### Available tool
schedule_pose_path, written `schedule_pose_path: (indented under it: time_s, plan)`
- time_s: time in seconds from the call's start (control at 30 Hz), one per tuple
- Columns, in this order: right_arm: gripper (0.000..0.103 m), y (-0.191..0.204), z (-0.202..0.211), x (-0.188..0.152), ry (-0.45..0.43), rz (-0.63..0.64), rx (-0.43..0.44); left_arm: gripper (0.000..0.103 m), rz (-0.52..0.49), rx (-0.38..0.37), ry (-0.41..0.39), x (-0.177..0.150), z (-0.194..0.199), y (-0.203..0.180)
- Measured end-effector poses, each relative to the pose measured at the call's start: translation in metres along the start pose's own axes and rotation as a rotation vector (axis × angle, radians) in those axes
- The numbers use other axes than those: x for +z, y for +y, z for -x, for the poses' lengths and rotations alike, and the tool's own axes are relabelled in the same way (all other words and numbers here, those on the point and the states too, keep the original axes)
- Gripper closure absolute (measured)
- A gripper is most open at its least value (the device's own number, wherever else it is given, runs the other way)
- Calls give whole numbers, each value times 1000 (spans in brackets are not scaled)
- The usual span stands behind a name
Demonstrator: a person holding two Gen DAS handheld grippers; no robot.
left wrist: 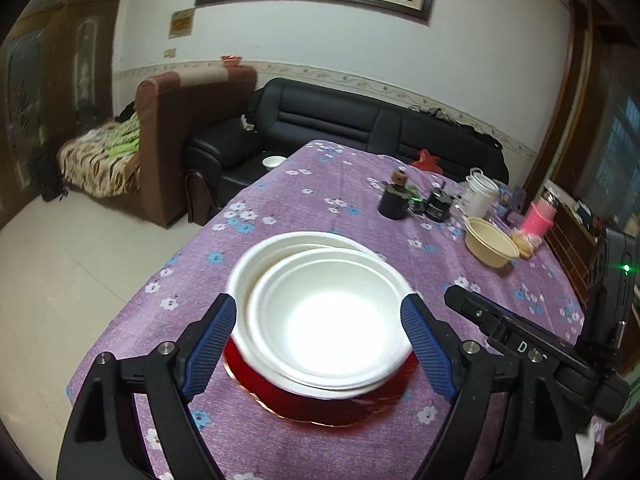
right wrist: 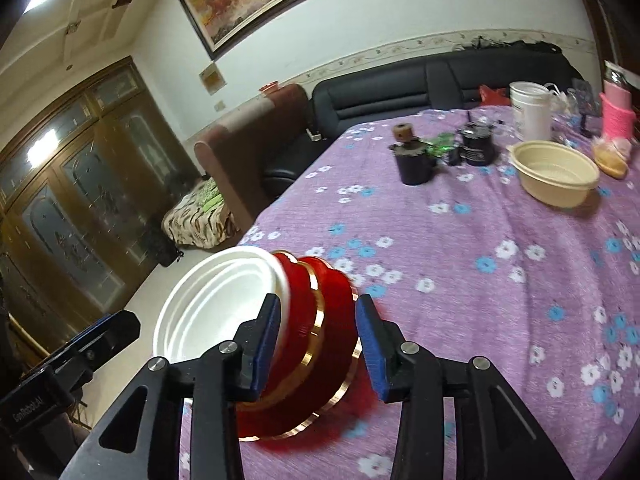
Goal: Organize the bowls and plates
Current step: 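Lower the small white bowl into the large white bowl, open, withdraw, then move the right tool to the beige bowl and grasp its rim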
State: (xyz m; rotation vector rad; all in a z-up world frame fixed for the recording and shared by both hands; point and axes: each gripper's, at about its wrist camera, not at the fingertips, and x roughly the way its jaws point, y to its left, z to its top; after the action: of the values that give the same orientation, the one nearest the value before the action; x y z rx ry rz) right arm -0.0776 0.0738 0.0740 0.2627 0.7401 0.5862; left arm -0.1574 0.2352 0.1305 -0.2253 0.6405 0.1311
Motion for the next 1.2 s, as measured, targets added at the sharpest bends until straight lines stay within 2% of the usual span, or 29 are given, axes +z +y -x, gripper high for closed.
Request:
schedule_pose_path:
  time_s: [0.4,0.63,0.97,1.2]
  plan:
    - [59,-71,32,-11,-11,-121,-65,19,-180,-80,54,-18,-8,-80]
    - [56,-124,55,-17,-27,-209,-132,19,-276,-174,97,-28,-22,-136]
    - [56,-177,80,-29,-37,-305,-220,19,-344,-245,209,-49,-72,-195]
    - [56,-201,79,-35,-31,-356,-261,19,-336,-217,252,-56,-121,-204]
